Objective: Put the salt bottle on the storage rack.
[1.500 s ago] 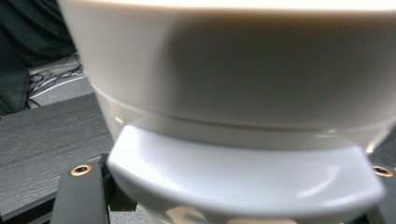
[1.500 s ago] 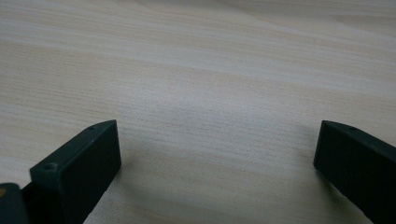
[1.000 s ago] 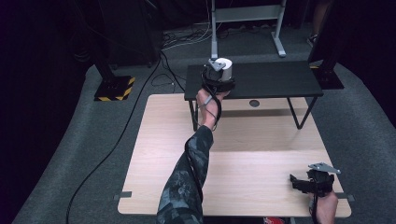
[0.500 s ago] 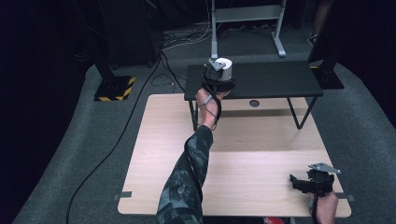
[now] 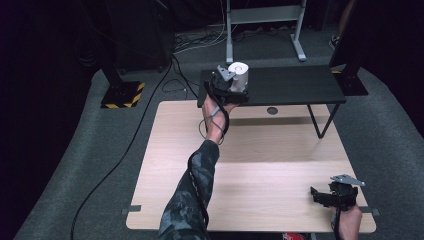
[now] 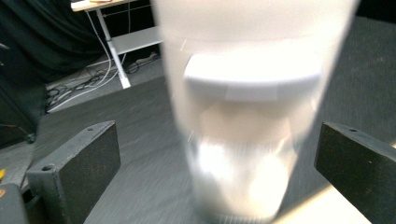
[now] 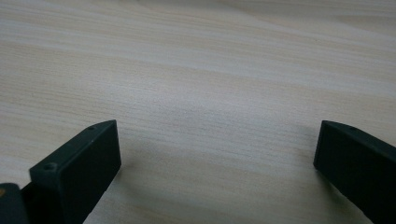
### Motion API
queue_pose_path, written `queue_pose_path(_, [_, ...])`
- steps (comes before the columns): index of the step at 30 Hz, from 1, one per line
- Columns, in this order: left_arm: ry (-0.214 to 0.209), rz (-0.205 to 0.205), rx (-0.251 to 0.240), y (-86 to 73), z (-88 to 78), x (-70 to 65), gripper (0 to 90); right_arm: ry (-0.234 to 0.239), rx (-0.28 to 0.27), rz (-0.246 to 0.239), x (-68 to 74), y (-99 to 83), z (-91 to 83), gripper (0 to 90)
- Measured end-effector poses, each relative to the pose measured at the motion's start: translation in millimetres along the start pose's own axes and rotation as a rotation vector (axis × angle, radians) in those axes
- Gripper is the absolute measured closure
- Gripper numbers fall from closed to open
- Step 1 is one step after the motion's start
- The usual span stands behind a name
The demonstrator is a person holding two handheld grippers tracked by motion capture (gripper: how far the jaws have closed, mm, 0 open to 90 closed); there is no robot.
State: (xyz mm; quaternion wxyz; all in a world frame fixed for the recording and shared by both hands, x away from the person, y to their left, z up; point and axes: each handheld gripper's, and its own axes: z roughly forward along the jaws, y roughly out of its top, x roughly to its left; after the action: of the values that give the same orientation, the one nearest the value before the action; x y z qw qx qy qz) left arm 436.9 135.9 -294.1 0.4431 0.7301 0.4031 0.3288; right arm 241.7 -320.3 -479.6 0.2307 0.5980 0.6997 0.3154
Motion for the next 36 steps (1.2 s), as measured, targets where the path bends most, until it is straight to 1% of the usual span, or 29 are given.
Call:
queue_pose_path(2, [0.003,0.002,-0.006,-8.1,-8.4,2.7,0.0,-0.001,0.0,-0.002,0.1,0.1,0.1,0.0])
queue_pose_path(3, [0.018,0.006,-0.009,-20.8,-20.5,4.7,0.0,-0.002,0.001,-0.003,0.2,0.2,0.1,0.0])
queue_pose_path(4, [0.02,0.002,-0.01,-26.7,-25.2,5.6,0.0,-0.003,0.001,-0.001,0.8,0.3,0.2,0.0])
queue_pose_path(5, [0.028,0.009,-0.009,-35.2,-32.1,6.4,0.0,-0.004,0.001,-0.002,0.9,0.3,0.2,0.0])
queue_pose_path(7, [0.036,0.007,-0.003,-55.3,-46.5,7.7,0.0,-0.007,0.002,-0.001,1.5,0.4,0.3,0.0])
queue_pose_path(9, [0.052,0.012,0.009,-80.3,-61.6,6.9,0.0,-0.009,0.003,-0.002,1.9,0.5,0.3,0.0])
queue_pose_path(10, [0.062,0.016,0.026,-93.4,-69.8,5.9,0.0,-0.009,0.002,-0.004,2.0,0.5,0.3,0.0])
queue_pose_path(11, [0.071,0.012,0.029,-105.5,-76.0,4.8,0.0,-0.01,0.003,-0.003,2.2,0.6,0.4,0.0])
queue_pose_path(12, [0.08,0.01,0.041,-121.4,-84.4,3.7,0.0,-0.012,0.003,-0.003,2.5,0.6,0.4,0.0])
queue_pose_path(13, [0.095,0.005,0.066,-140.9,-95.0,2.2,0.0,-0.013,0.003,-0.003,2.6,0.6,0.4,0.0])
queue_pose_path(14, [0.108,-0.01,0.079,-158.1,-103.1,0.8,0.0,-0.015,0.004,-0.002,2.9,0.7,0.5,0.0])
queue_pose_path(15, [0.118,-0.021,0.096,-169.8,-108.6,-0.4,0.0,-0.017,0.004,-0.003,3.3,0.8,0.6,0.0])
queue_pose_path(16, [0.134,-0.035,0.126,-188.0,-116.3,-2.0,0.0,-0.017,0.005,-0.003,3.6,1.0,0.7,0.0])
queue_pose_path(17, [0.141,-0.036,0.148,-197.1,-119.7,-2.5,0.0,-0.019,0.007,-0.005,4.1,1.3,0.7,0.0])
queue_pose_path(18, [0.145,-0.037,0.164,-202.3,-121.5,-2.9,0.0,-0.021,0.008,-0.006,4.4,1.4,0.8,0.0])
queue_pose_path(19, [0.174,-0.046,0.198,-220.0,-127.3,-5.5,0.0,-0.022,0.008,-0.007,4.6,1.5,0.8,0.0])
queue_pose_path(20, [0.179,-0.058,0.216,-227.7,-129.5,-5.1,0.0,-0.024,0.009,-0.007,5.0,1.6,0.9,0.0])
queue_pose_path(22, [0.182,-0.073,0.242,-236.2,-131.6,-3.8,0.0,-0.025,0.009,-0.007,5.3,1.7,1.0,0.0])
queue_pose_path(23, [0.187,-0.077,0.264,-242.0,-132.4,-3.5,0.0,-0.027,0.01,-0.007,5.5,1.8,1.0,0.0])
queue_pose_path(24, [0.186,-0.084,0.27,-245.5,-132.9,-2.7,0.0,-0.03,0.01,-0.005,5.8,1.8,1.0,0.0])
queue_pose_path(26, [0.183,-0.083,0.278,-248.3,-133.1,-1.7,0.0,-0.032,0.01,-0.003,6.0,1.8,1.0,0.0])
queue_pose_path(27, [0.172,-0.087,0.291,-250.1,-132.4,1.2,0.0,-0.033,0.01,-0.002,6.1,1.8,1.0,0.0])
queue_pose_path(30, [0.169,-0.095,0.298,-251.1,-131.5,2.4,0.0,-0.035,0.009,-0.001,6.3,1.8,1.1,0.0])
queue_pose_path(31, [0.167,-0.109,0.296,-252.3,-131.6,2.9,0.0,-0.035,0.009,-0.003,6.2,1.8,1.1,0.0])
queue_pose_path(32, [0.166,-0.112,0.295,-252.7,-131.5,2.6,0.0,-0.035,0.01,-0.002,6.4,1.8,1.1,0.0])
queue_pose_path(36, [0.16,-0.109,0.303,-252.9,-130.5,1.9,0.0,-0.035,0.01,-0.003,6.5,1.9,1.1,0.0])
